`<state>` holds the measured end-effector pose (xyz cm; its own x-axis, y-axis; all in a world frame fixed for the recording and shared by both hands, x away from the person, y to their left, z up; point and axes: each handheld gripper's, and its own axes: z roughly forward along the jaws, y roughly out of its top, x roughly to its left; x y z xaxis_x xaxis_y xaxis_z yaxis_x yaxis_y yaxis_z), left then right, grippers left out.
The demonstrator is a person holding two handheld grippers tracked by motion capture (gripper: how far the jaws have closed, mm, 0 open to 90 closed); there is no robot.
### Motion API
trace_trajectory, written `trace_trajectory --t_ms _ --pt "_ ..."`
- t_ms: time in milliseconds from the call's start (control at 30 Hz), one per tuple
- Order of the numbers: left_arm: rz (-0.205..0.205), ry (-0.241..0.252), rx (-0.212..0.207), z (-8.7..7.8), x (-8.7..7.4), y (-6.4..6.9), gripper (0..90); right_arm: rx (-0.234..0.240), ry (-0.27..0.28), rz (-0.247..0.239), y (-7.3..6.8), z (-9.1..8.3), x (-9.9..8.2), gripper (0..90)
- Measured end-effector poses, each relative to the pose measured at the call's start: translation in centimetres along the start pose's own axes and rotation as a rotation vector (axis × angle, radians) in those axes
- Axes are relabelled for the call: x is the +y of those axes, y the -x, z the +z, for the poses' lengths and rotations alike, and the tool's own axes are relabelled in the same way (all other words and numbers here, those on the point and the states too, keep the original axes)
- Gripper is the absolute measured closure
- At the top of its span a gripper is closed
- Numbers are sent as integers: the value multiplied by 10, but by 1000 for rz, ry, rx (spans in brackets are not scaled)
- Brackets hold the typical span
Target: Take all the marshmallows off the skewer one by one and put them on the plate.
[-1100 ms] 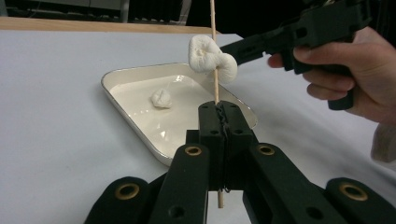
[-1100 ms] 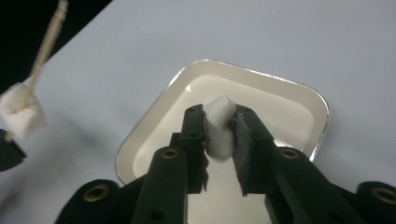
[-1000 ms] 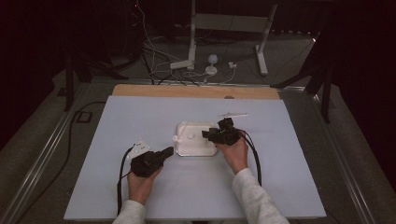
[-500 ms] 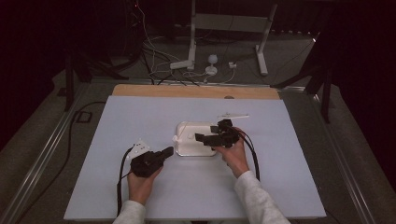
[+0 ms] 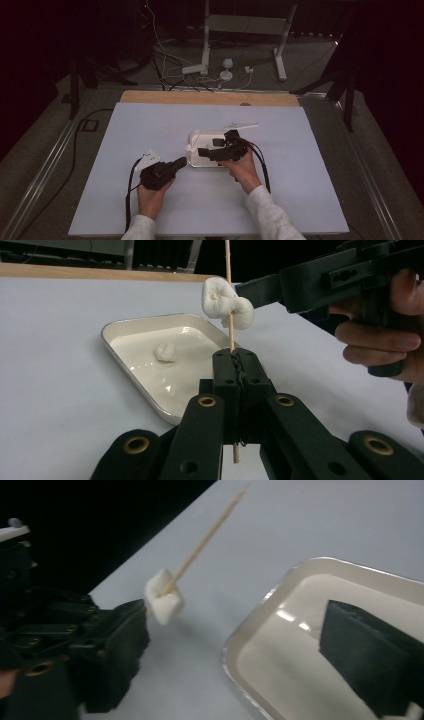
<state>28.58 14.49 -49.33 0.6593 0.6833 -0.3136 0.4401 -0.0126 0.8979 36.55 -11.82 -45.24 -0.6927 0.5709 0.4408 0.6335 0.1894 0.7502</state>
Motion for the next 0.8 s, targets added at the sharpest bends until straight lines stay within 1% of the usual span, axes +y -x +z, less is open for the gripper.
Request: trace_trajectory --t_ms 33,67,100,167,200,233,267,333,367,400,433,467,500,533,567,600,667,800 --pt "1 0 -1 0 0 0 900 19 2 3 -1 1 0 159" --pt "1 2 -6 0 0 0 900 19 2 3 -1 1 0 159" --pt "1 4 -11 0 0 1 900 43 0 -1 -3 4 0 197" --pt "4 7 -18 1 0 1 900 73 -4 0 -6 7 0 250" --pt "5 8 -23 1 0 1 900 93 -8 1 -7 9 0 292" --pt "5 10 -27 1 0 2 900 93 -8 1 -7 9 0 292" --pt "5 11 -30 1 0 2 900 123 -15 4 -10 12 1 357" --pt "10 13 -39 1 0 3 900 144 -28 7 -13 16 1 418" --pt "11 15 -41 1 0 3 900 144 -28 7 -13 16 1 418" --pt "11 17 -45 1 0 3 900 159 -31 23 -14 19 2 489" --pt "12 17 -47 1 0 3 900 159 -31 23 -14 19 2 489" --pt "13 17 -49 1 0 3 900 169 -32 35 -14 20 2 525" --pt "13 17 -50 2 0 3 900 180 -35 70 -13 22 2 563" --pt "13 19 -52 2 0 3 900 180 -35 70 -13 22 2 563" --pt "13 19 -54 2 0 3 900 193 -40 86 -13 23 2 576" --pt "13 18 -55 2 0 3 900 207 -48 112 -12 24 2 615" --pt "13 20 -56 2 0 3 900 191 -50 117 -13 24 2 704" --pt "11 23 -59 2 0 2 900 195 -46 131 -12 23 2 738"
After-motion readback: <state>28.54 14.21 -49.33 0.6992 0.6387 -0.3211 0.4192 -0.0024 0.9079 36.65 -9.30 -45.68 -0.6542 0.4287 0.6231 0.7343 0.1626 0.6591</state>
